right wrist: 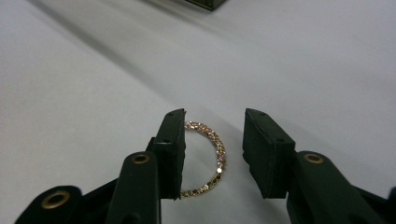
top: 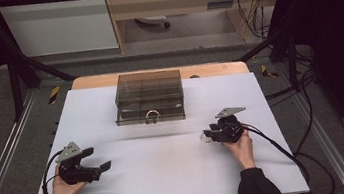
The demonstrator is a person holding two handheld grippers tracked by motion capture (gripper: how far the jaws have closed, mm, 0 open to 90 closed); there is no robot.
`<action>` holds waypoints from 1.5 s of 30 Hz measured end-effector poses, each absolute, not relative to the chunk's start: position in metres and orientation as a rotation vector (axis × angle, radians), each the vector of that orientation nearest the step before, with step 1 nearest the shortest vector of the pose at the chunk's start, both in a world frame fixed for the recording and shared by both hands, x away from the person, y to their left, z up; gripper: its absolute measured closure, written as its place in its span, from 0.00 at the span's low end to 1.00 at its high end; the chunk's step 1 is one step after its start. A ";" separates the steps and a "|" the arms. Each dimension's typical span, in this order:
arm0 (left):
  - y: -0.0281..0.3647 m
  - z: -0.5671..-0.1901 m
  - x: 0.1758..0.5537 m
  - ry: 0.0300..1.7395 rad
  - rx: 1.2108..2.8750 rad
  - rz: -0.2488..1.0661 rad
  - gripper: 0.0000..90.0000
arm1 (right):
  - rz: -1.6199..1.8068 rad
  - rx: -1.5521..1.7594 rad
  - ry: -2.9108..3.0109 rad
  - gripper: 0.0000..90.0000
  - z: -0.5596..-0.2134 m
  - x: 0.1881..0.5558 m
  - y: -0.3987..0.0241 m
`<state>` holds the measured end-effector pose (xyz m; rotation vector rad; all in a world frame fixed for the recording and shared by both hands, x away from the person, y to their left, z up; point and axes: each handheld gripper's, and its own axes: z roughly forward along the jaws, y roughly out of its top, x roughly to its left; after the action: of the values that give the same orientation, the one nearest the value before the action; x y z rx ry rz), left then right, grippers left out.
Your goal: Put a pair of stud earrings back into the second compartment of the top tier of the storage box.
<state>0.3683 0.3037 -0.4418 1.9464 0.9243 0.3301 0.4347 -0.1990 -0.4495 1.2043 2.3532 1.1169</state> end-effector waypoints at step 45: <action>0.304 -0.442 0.368 0.927 1.944 0.333 0.06 | 1.086 1.250 2.365 0.97 -0.444 0.434 -0.200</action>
<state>0.3684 0.3042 -0.4417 1.9445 0.9269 0.3331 0.4344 -0.2000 -0.4436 1.2504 2.3649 1.0858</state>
